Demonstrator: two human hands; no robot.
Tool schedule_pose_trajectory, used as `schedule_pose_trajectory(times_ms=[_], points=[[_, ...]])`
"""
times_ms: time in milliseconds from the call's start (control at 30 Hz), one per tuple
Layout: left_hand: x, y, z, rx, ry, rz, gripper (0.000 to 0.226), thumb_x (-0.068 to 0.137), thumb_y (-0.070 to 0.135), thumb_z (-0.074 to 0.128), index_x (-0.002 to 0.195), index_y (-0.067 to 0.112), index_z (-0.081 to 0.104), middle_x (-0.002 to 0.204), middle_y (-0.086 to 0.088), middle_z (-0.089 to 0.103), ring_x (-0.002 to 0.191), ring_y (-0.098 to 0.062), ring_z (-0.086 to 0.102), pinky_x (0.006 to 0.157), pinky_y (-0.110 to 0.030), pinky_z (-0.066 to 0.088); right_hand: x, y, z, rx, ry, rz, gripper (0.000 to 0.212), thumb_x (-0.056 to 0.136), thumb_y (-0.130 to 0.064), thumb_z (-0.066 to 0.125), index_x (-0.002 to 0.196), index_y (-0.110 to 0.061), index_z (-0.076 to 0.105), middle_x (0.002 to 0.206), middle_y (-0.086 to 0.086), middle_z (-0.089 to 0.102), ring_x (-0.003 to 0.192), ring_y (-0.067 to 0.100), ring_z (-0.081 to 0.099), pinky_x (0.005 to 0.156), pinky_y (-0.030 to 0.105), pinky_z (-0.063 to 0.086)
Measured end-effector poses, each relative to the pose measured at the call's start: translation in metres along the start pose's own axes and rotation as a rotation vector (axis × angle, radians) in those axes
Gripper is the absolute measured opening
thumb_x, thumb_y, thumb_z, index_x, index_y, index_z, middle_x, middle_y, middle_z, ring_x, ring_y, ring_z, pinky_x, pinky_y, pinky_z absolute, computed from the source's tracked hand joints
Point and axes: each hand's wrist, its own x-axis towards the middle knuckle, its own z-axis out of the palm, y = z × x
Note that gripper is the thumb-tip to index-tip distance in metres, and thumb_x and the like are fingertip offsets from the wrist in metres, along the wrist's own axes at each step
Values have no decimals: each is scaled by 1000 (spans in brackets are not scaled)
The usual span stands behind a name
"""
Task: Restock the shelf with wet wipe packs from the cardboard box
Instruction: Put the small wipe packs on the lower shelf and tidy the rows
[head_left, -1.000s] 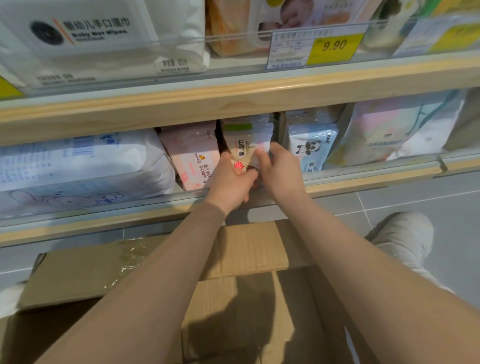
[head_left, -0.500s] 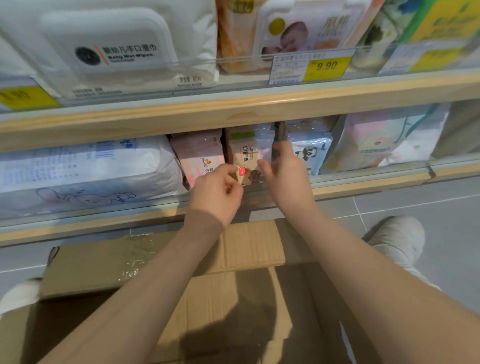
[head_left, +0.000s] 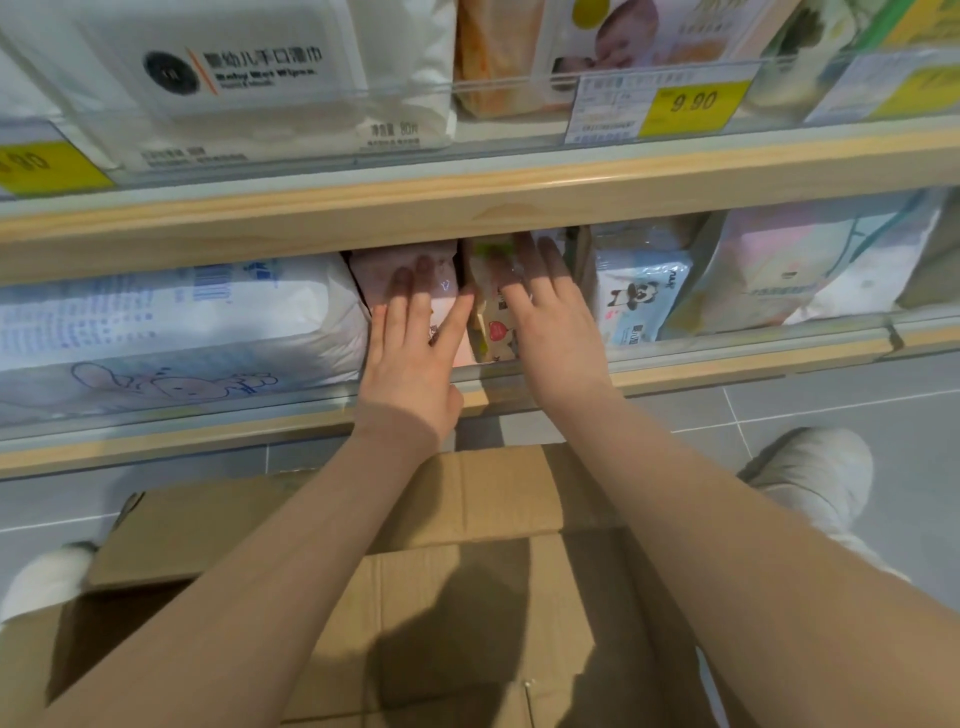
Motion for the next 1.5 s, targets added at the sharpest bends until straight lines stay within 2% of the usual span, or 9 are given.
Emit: schedule_pose_trajectory(times_ms=[100, 167, 267, 400, 567, 767, 967, 1200, 1500], points=[[-4, 11, -9, -79, 147, 52, 81, 78, 15, 64, 147, 13, 22, 140, -20, 30, 134, -37, 21, 116, -47, 8, -12, 13, -7, 68, 147, -60, 59, 69, 6, 68, 123, -9, 51, 120, 14, 54, 113, 34, 48, 98, 42, 41], [-4, 30, -15, -218, 198, 128, 74, 80, 12, 63, 145, 10, 28, 146, -17, 30, 137, -33, 22, 115, -47, 18, -29, 30, -14, 156, 244, -25, 57, 73, 2, 68, 126, -7, 49, 124, 17, 50, 116, 33, 46, 97, 41, 41], [-1, 68, -17, -495, 9, 164, 72, 90, 18, 53, 149, 17, 12, 156, -3, 11, 143, -18, 7, 117, -36, 16, -54, 60, -22, 283, 337, 152, 47, 81, -3, 67, 125, -6, 51, 130, 18, 46, 118, 32, 46, 93, 38, 44], [12, 103, -3, -667, -190, 114, 87, 92, 26, 52, 148, 24, -14, 159, 1, -2, 145, -14, 3, 118, -34, 11, -64, 88, -16, 385, 223, 253, 52, 89, -6, 58, 137, -15, 42, 134, 15, 42, 111, 26, 51, 82, 32, 49], [44, 128, 4, -703, -217, -8, 96, 87, 30, 56, 145, 22, -21, 128, -17, 52, 106, -30, 56, 90, -46, 48, -61, 99, -7, 511, 123, 300, 63, 91, -4, 49, 147, -23, 28, 140, 12, 42, 110, 24, 52, 77, 24, 38], [52, 131, 8, -681, -262, -18, 92, 88, 25, 53, 146, 17, -17, 104, -16, 61, 87, -29, 61, 75, -40, 50, -58, 108, -9, 533, 47, 282, 67, 91, -4, 49, 149, -20, 20, 142, 14, 41, 115, 29, 51, 87, 34, 44], [21, 111, -34, -685, -143, -66, 68, 92, 24, 51, 149, 13, 16, 146, -9, 40, 130, -24, 43, 103, -31, 35, -71, 101, -49, 474, -83, 263, 69, 92, -6, 49, 150, -24, 17, 148, 11, 33, 118, 28, 50, 93, 31, 41], [-68, 59, -98, -503, 24, 49, 55, 93, 25, 50, 145, 17, 31, 145, -5, 41, 134, -21, 35, 110, -34, 28, -113, 66, -128, 405, -194, 248, 60, 97, -17, 46, 150, -28, 18, 151, 6, 32, 129, 26, 42, 103, 35, 37], [-215, -23, -125, -452, 88, -157, 61, 91, 24, 54, 146, 20, 28, 145, -4, 40, 134, -21, 35, 105, -38, 36, -209, 8, -179, 365, -241, 226, 60, 97, -23, 48, 149, -29, 19, 154, 3, 25, 138, 23, 31, 110, 34, 30]])
